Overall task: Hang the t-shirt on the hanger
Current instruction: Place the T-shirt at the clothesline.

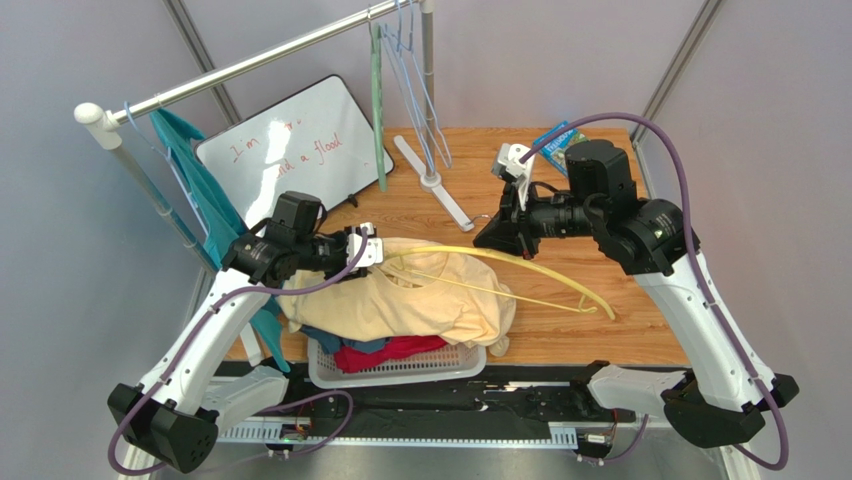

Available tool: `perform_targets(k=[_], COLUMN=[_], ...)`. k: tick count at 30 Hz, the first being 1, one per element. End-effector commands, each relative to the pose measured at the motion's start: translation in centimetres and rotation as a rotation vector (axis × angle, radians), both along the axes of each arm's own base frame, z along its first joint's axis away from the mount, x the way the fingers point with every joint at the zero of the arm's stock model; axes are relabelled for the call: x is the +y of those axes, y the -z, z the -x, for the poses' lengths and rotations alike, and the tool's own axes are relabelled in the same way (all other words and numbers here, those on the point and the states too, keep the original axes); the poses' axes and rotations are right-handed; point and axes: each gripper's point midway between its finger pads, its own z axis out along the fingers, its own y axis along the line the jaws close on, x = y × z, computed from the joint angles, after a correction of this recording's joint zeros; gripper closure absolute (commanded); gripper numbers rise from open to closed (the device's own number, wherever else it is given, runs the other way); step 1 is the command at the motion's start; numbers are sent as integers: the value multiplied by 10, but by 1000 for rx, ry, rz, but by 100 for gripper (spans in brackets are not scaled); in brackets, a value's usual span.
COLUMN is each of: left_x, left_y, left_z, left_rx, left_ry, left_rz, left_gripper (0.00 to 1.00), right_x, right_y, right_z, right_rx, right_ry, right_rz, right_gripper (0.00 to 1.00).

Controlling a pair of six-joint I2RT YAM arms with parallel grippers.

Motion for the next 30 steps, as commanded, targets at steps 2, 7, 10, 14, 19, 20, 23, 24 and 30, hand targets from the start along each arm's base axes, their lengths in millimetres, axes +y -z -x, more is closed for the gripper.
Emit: perform_targets(k=[2,7,10,14,19,20,23,24,30], left_x=[0,-1,-4,-4,-4,-3,-2,-3,-6], left_y=[-12,-18,-22,-24,-28,-28,-29,-32,-52], left_z=[-16,-12,-1,11,17,15,13,13,8], left_rx=[-137,-156,-146,-112,-124,-127,-135,-143,-177], left_ry=[17,33,70,111,126,120,119,122,98], left_rz=[-8,6,27,27,35,29,25,27,66], left_gripper=[52,63,76,95,100,100,100,100,100], right_x=[9,9,10,11,8,6,1,0,2], right_y=[-14,-10,-7,-3,-8,-13,-17,-16,-4], right_z=[-1,-7,-12,-18,-21,-20,-18,-18,-14], right_rx=[-27,-29,-32,-22,-21,-27,-38,-56,-23], right_ry=[-36,-35,-32,-27,-26,-24,-18,-22,-49], right_rz=[-63,-58,-55,-57,-74,-85,-93,-86,-86], right_gripper=[100,100,100,100,100,100,100,100,100])
